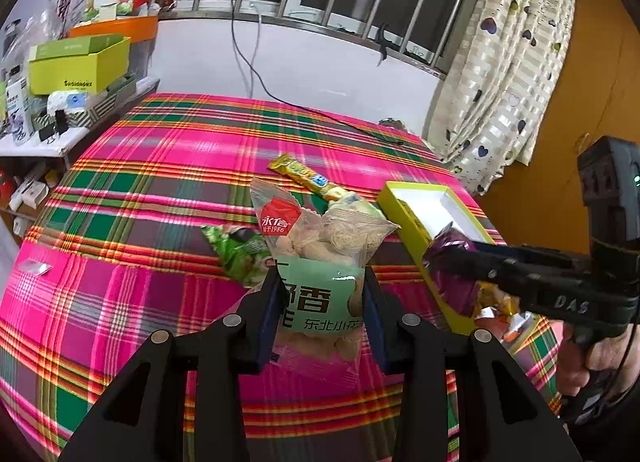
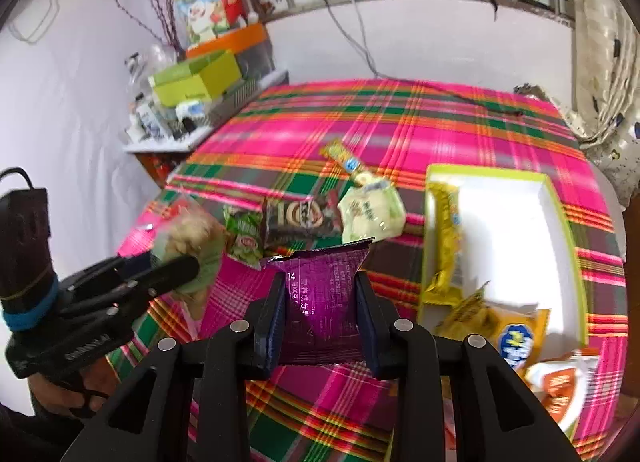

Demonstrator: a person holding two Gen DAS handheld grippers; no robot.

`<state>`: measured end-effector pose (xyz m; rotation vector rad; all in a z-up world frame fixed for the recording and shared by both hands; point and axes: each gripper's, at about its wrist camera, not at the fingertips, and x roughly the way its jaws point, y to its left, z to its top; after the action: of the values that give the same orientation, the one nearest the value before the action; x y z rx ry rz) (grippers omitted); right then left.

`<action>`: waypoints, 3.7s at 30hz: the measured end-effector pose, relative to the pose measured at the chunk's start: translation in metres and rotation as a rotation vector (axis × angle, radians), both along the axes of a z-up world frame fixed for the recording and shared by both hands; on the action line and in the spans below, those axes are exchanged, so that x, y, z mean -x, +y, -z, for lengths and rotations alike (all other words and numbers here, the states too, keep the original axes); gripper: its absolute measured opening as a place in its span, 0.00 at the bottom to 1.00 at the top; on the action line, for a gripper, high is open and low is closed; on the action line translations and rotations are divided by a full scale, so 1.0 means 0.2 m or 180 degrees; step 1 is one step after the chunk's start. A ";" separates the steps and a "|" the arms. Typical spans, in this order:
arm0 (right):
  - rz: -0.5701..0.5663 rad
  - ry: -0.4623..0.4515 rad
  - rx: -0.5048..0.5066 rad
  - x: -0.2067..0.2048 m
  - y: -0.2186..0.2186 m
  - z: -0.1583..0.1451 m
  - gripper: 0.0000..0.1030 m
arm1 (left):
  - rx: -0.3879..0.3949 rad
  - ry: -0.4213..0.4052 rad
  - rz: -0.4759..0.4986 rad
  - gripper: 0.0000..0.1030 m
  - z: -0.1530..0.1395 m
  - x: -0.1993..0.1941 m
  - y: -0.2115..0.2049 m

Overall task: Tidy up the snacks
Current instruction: 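Carry purple packet into white box and release with right tool while left tool carries peanut bag, then lower peanut bag into white box and open left tool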

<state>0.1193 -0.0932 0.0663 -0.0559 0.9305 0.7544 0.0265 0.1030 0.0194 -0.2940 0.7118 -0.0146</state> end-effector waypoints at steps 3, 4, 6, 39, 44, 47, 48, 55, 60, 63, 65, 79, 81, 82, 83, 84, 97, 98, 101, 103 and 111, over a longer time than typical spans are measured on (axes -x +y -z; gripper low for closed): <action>0.0048 -0.0042 -0.0059 0.00 -0.06 -0.03 0.29 | -0.0017 -0.0012 0.0041 0.38 -0.02 -0.01 -0.04; 0.0072 -0.0054 -0.0076 0.00 -0.08 -0.04 0.29 | -0.0023 -0.0014 0.0059 0.38 -0.02 -0.02 -0.05; 0.0109 -0.0062 -0.0095 -0.01 -0.11 -0.05 0.29 | -0.0039 -0.0016 0.0088 0.38 -0.03 -0.03 -0.08; 0.0855 0.0079 0.0090 -0.40 -0.61 0.11 0.29 | -0.0122 0.0051 0.0350 0.38 -0.06 -0.15 -0.29; 0.0819 0.0260 0.0417 -0.46 -0.57 0.25 0.29 | -0.0128 0.0063 0.0364 0.38 -0.05 -0.16 -0.30; 0.0808 0.0324 0.0572 -0.44 -0.58 0.29 0.29 | -0.0124 0.0068 0.0359 0.38 -0.05 -0.17 -0.29; 0.0812 0.0345 0.0600 -0.44 -0.59 0.30 0.29 | -0.0120 0.0073 0.0360 0.38 -0.05 -0.17 -0.29; 0.0813 0.0400 0.0719 -0.43 -0.60 0.33 0.29 | -0.0109 0.0087 0.0427 0.38 -0.03 -0.21 -0.31; 0.0815 0.0451 0.0697 -0.44 -0.60 0.33 0.32 | -0.0122 0.0065 0.0444 0.38 -0.05 -0.21 -0.32; 0.0834 0.0432 0.0643 -0.42 -0.61 0.31 0.37 | -0.0128 0.0060 0.0451 0.38 -0.06 -0.22 -0.32; 0.0850 0.0377 0.0577 -0.40 -0.62 0.28 0.40 | -0.0134 0.0052 0.0462 0.38 -0.06 -0.23 -0.33; 0.0908 0.0174 0.0220 -0.27 -0.72 0.13 0.42 | -0.0260 0.0053 0.0681 0.38 -0.10 -0.34 -0.47; 0.0924 0.0148 0.0178 -0.25 -0.74 0.12 0.42 | -0.0277 0.0076 0.0738 0.38 -0.10 -0.38 -0.51; 0.0933 0.0139 0.0158 -0.25 -0.75 0.11 0.42 | -0.0282 0.0090 0.0769 0.38 -0.10 -0.40 -0.52; 0.0942 0.0132 0.0136 -0.24 -0.76 0.10 0.42 | -0.0282 0.0102 0.0794 0.38 -0.09 -0.42 -0.54; 0.0948 0.0126 0.0118 -0.24 -0.77 0.10 0.42 | -0.0284 0.0116 0.0821 0.38 -0.09 -0.45 -0.56; 0.1001 0.0096 -0.0013 -0.27 -0.85 0.08 0.42 | -0.0187 0.0370 0.1116 0.38 -0.05 -0.84 -0.75; 0.1002 0.0098 -0.0017 -0.27 -0.86 0.08 0.42 | -0.0150 0.0420 0.1139 0.38 -0.04 -0.88 -0.76; 0.1002 0.0097 -0.0033 -0.29 -0.87 0.08 0.42 | -0.0027 0.0557 0.1156 0.38 0.01 -0.98 -0.78; 0.1004 0.0098 -0.0051 -0.30 -0.87 0.08 0.42 | 0.0067 0.0654 0.1138 0.38 0.04 -1.05 -0.79; 0.1020 0.0121 -0.0069 -0.34 -0.89 0.11 0.42 | 0.0428 0.0882 0.1037 0.38 0.14 -1.24 -0.80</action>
<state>0.1881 -0.2709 0.0451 0.1249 0.9395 0.4696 0.2747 -0.0566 -0.0085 -0.3090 1.0308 -0.3377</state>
